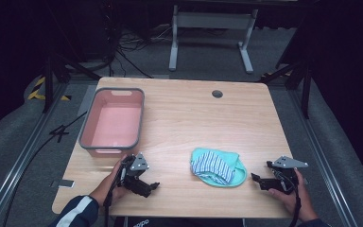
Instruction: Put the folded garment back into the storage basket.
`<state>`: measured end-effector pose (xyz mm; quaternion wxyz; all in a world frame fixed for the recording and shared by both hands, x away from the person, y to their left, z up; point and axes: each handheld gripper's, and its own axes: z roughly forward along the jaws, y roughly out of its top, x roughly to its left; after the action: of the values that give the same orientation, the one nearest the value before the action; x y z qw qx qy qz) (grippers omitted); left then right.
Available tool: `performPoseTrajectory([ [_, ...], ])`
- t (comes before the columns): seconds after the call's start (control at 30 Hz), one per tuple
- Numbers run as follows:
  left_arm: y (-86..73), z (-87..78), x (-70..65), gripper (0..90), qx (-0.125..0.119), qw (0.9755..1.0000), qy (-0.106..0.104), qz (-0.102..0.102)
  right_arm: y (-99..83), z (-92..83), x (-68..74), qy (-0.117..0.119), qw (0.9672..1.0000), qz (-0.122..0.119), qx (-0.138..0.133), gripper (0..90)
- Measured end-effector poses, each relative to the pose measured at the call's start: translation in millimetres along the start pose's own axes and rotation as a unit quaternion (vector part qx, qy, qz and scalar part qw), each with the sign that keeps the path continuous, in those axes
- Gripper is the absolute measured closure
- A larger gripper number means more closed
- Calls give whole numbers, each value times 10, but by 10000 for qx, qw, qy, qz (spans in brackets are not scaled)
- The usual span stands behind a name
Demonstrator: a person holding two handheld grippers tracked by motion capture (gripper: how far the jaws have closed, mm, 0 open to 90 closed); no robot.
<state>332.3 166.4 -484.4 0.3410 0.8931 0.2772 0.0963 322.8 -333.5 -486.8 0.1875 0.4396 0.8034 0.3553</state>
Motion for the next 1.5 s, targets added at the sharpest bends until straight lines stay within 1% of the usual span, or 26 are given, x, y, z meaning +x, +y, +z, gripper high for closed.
performPoseTrajectory([
  [0.27,-7,-5,-4,4,-8,10000,-4,3,-1,-1,3,-10,10000,7,2,158],
  [0.3,-8,-8,-1,5,1,10000,-9,31,-2,-3,5,-13,10000,15,1,158],
  [0.33,-11,-8,-7,5,-3,10000,-19,-3,-3,-4,5,-14,10000,15,2,158],
  [0.37,-12,-11,-8,6,-8,10000,-9,12,-3,-4,5,-15,10000,17,3,158],
  [0.47,-11,-35,-3,30,42,9998,-120,141,-3,-4,7,-21,10000,26,2,158],
  [0.5,-1,-52,-2,47,94,9996,-173,224,-3,-5,8,-28,10000,27,2,159],
  [0.53,-1,-52,-2,78,94,9996,-173,224,-4,-5,10,-35,10000,32,1,158],
  [0.57,8,-56,-10,78,111,9995,-199,233,-4,-5,10,-35,10000,32,1,158],
  [0.6,26,-59,-20,98,140,9994,-196,245,-5,-7,10,-38,10000,34,5,158],
  [0.67,58,-51,-36,165,155,9993,-216,275,-7,-11,5,-31,10000,-11,17,161],
  [0.73,88,-32,-51,164,183,9989,-261,357,-4,-18,9,-27,10000,-14,47,167],
  [0.8,121,-21,-63,173,222,9984,-277,439,10,-23,21,-35,10000,5,89,193],
  [0.83,147,-14,-67,186,239,9982,-260,482,16,-27,27,-11,9999,-30,98,219],
  [0.9,176,-11,-67,193,216,9981,-256,509,28,-36,62,26,9999,-52,113,259],
  [1.0,256,2,-60,212,153,9978,-362,533,59,-57,121,63,9999,-97,97,301],
  [1.03,302,6,-58,212,171,9971,-403,617,78,-70,147,81,9999,-123,84,319],
  [1.1,383,18,-63,213,131,9965,-486,674,124,-88,195,86,9998,-148,59,333],
  [1.17,470,38,-74,228,106,9960,-439,770,175,-94,240,78,9999,-123,57,349],
  [1.23,550,63,-79,241,44,9960,-445,770,226,-94,291,85,9999,-133,39,373],
  [1.27,606,88,-84,253,-2,9959,-406,811,251,-87,315,90,9999,-133,39,382],
  [1.33,700,140,-88,273,-43,9957,-364,847,309,-69,368,121,9998,-165,18,402],
  [1.37,759,175,-91,280,-58,9956,-381,854,338,-54,388,140,9998,-168,8,405],
  [1.4,805,207,-97,301,-95,9955,-372,862,376,-32,416,118,9997,-205,32,423],
  [1.43,840,229,-96,310,-72,9953,-370,895,405,-12,436,139,9996,-244,32,431],
  [1.47,895,273,-89,310,-102,9951,-458,868,426,6,450,158,9996,-249,28,433],
  [1.5,946,318,-81,313,-146,9955,-529,768,458,37,472,146,9995,-263,46,436],
])
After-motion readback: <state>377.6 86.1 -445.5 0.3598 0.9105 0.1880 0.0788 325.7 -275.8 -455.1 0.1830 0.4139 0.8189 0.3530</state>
